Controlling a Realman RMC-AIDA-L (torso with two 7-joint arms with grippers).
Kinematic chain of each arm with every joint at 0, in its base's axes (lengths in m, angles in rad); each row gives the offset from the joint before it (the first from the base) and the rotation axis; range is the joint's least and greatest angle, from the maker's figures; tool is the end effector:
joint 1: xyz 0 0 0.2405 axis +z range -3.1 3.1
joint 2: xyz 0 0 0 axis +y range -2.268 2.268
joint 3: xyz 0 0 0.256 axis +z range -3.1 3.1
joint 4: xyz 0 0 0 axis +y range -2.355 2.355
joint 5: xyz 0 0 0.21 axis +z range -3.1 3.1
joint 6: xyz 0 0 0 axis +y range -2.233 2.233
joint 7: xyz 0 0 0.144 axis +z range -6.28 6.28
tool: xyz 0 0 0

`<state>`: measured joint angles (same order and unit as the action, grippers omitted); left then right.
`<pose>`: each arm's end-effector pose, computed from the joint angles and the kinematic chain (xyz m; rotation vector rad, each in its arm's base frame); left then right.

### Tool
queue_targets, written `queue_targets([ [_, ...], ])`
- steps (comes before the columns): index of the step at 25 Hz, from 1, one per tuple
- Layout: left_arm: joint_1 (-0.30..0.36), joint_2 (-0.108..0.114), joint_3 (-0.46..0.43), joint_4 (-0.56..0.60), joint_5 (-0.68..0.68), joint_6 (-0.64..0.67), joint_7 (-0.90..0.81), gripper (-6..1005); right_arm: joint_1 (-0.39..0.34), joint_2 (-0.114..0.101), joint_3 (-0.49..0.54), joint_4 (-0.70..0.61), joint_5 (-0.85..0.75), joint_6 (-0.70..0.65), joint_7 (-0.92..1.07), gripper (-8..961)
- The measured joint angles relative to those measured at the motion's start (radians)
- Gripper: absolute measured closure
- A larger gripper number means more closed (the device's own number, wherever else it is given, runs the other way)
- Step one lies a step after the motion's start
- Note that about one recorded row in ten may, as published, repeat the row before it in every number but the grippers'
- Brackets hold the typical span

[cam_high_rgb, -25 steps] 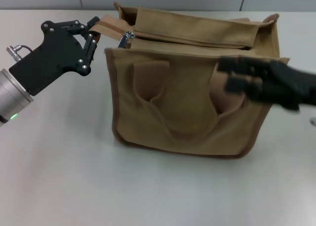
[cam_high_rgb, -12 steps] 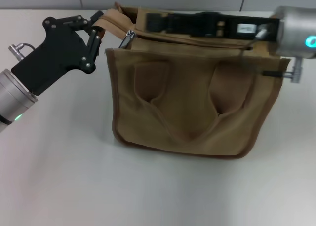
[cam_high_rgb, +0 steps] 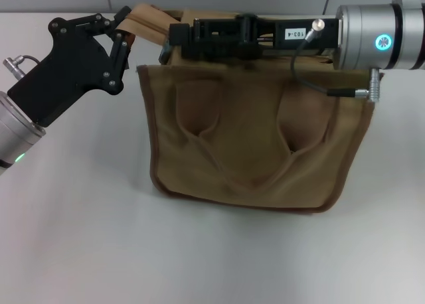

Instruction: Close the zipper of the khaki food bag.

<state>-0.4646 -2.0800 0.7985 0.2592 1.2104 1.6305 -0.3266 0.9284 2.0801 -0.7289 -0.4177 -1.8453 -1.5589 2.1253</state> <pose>-0.2559 0.3139 0.0043 -2.0224 0.1517 -1.0109 0.1178 0.3859 -0.0343 2.4391 -1.3098 -0.9255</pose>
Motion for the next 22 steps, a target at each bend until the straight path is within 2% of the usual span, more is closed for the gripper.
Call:
queue_targets([
  [7,-0.006,0.0,0.002,0.0,-0.001,0.019,-0.004,981,0.028,0.0,-0.036,-0.003,0.002,0.043,0.109,284],
  [22,-0.021,0.001,0.0,-0.001,-0.03,0.025,-0.038,981,0.037,0.0,-0.039,-0.007,-0.004,0.062,0.15,285],
])
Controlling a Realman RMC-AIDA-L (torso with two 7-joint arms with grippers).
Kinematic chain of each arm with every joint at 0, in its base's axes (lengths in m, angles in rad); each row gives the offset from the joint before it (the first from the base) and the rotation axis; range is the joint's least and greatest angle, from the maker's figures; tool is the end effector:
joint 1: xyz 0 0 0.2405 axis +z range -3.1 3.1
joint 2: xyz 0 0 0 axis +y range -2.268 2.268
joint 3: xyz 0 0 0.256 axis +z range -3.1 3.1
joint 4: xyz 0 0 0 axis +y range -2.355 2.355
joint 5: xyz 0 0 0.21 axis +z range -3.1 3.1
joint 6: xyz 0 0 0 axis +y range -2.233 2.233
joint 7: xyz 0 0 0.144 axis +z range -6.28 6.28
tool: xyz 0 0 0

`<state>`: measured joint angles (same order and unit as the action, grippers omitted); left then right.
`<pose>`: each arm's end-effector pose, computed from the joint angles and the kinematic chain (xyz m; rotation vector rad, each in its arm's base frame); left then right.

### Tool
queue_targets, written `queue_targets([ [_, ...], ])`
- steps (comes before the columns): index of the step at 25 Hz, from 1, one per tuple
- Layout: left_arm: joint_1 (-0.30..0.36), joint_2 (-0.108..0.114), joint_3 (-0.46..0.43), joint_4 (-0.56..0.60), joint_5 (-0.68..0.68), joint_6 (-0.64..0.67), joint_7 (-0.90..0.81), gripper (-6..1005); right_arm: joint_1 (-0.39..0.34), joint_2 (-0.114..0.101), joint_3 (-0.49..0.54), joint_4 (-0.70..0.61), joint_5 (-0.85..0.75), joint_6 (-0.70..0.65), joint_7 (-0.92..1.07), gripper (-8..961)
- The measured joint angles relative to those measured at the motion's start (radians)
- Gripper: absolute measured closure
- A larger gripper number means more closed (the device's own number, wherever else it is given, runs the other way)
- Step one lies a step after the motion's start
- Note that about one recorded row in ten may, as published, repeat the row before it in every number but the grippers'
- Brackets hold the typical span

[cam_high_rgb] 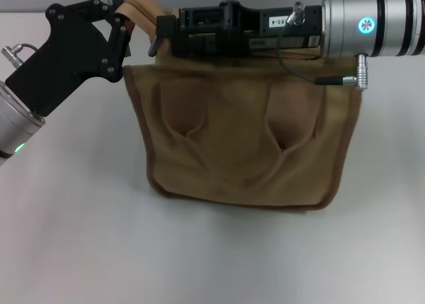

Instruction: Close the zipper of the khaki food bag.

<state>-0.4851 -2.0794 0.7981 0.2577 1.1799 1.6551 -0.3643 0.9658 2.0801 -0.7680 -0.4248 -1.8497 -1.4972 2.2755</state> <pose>-0.2473 0.3187 0.0095 -1.9995 0.1425 -1.0774 0.1063 0.3954 -0.0395 2.3796 -1.4559 -0.8485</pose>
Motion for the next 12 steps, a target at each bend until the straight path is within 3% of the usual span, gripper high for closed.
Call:
queue_targets([
  [12,-0.017,-0.001,0.019,-0.021,-0.002,0.028,-0.003,980,0.007,0.001,-0.019,-0.005,0.007,-0.002,0.0,285],
])
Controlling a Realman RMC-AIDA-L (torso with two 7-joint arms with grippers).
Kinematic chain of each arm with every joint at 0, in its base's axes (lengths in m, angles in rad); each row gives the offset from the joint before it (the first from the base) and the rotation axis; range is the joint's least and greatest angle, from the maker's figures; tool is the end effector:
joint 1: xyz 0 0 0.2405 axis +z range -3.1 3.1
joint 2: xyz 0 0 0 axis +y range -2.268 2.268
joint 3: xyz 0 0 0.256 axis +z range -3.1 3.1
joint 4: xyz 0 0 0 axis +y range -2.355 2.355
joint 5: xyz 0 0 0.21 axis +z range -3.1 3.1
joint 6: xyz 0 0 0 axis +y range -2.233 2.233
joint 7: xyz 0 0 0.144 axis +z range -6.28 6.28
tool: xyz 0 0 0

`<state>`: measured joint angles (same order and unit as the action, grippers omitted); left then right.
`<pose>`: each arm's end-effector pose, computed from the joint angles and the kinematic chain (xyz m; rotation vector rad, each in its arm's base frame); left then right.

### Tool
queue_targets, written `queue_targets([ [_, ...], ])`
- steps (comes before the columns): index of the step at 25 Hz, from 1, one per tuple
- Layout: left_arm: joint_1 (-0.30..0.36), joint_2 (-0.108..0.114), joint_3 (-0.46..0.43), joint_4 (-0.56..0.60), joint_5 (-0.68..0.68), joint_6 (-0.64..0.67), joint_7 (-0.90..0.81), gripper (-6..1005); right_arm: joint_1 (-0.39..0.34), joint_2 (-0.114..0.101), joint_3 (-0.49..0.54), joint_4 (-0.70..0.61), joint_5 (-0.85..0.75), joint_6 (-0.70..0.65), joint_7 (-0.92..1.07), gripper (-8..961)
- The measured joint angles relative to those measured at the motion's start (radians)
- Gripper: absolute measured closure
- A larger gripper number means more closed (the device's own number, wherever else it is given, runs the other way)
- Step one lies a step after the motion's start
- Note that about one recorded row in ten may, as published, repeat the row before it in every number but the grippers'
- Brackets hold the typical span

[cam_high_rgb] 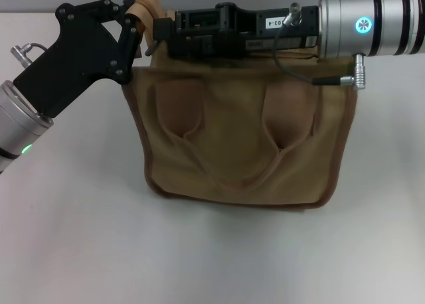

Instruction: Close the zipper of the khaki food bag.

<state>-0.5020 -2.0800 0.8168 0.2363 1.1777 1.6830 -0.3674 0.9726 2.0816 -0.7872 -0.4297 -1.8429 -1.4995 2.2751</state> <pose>-0.2399 0.3170 0.0049 -2.0187 0.1549 -1.1256 0.1022 0.3946 -0.0410 2.3901 -1.4332 -0.8311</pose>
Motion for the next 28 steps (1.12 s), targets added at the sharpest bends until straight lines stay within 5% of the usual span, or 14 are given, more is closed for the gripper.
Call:
queue_targets([
  [17,-0.016,0.0,0.001,-0.012,-0.051,-0.019,-0.051,980,0.0,0.003,-0.033,-0.005,0.056,0.015,-0.033,284],
  [28,-0.018,0.004,0.007,0.059,-0.047,-0.081,-0.26,980,-0.006,0.004,-0.033,-0.011,0.067,0.019,-0.078,285],
])
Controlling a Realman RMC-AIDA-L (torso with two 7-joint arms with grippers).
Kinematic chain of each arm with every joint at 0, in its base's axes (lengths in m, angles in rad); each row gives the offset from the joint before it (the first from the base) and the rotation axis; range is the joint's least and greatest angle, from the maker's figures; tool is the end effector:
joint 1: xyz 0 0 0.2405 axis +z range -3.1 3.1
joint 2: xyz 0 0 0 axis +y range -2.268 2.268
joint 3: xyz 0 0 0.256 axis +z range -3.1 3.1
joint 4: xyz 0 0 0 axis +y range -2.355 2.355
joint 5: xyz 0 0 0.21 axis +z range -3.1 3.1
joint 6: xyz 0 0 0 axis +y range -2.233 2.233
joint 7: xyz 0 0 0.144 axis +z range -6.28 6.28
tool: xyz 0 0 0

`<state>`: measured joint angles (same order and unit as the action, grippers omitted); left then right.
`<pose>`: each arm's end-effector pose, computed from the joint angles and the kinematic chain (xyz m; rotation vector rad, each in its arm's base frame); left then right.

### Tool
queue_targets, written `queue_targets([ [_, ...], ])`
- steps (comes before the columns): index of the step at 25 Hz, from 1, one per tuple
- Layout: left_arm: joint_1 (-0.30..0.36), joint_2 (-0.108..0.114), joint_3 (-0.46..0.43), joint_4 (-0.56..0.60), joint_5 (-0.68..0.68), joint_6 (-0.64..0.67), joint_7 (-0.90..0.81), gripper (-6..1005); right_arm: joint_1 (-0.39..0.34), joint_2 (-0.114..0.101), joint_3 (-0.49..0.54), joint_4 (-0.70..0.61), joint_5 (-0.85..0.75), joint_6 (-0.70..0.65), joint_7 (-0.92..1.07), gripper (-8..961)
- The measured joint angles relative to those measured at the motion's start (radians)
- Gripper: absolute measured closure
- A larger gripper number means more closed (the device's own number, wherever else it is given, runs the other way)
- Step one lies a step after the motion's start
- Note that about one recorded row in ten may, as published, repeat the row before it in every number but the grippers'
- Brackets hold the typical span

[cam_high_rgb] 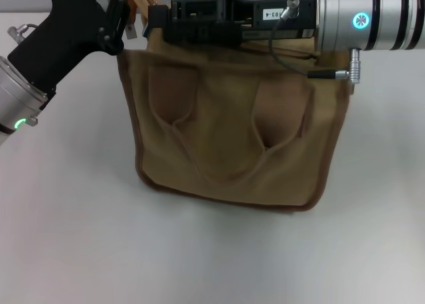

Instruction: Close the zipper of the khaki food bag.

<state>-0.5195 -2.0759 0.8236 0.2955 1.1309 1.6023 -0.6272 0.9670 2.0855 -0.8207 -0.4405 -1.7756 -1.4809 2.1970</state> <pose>-0.2368 0.3375 0.0170 -2.0382 -0.0800 -1.2151 0.0965 0.3970 -0.0396 2.4468 -1.3419 -0.9072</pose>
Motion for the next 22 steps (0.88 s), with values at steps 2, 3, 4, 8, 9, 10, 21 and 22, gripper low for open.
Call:
queue_targets([
  [2,0.001,0.0,0.004,0.004,0.001,0.0,-0.012,980,0.0,0.0,0.0,0.0,0.001,0.0,-0.005,285],
  [3,0.001,0.0,0.006,0.005,0.001,0.0,-0.018,980,0.0,0.0,0.0,0.0,0.003,0.001,-0.01,285],
  [4,0.001,0.0,0.008,0.006,0.001,0.0,-0.026,979,0.0,0.0,0.0,0.001,0.006,0.001,-0.017,285],
  [8,0.0,0.0,0.009,0.008,0.003,-0.001,-0.088,979,-0.001,0.001,0.0,0.005,0.029,0.002,-0.038,286],
  [9,0.0,0.0,0.011,0.01,0.004,-0.001,-0.102,979,-0.002,0.001,0.0,0.007,0.036,0.003,-0.043,286],
  [10,0.0,0.001,0.019,0.014,0.004,-0.001,-0.131,979,-0.001,0.001,0.0,0.011,0.037,0.004,-0.046,286],
  [21,0.003,0.0,0.023,0.039,0.006,0.003,-0.247,979,0.003,0.003,-0.026,0.021,0.04,0.014,-0.046,287],
  [22,0.003,-0.001,0.025,0.04,0.006,0.003,-0.251,979,0.004,0.003,-0.026,0.024,0.04,0.015,-0.046,287],
])
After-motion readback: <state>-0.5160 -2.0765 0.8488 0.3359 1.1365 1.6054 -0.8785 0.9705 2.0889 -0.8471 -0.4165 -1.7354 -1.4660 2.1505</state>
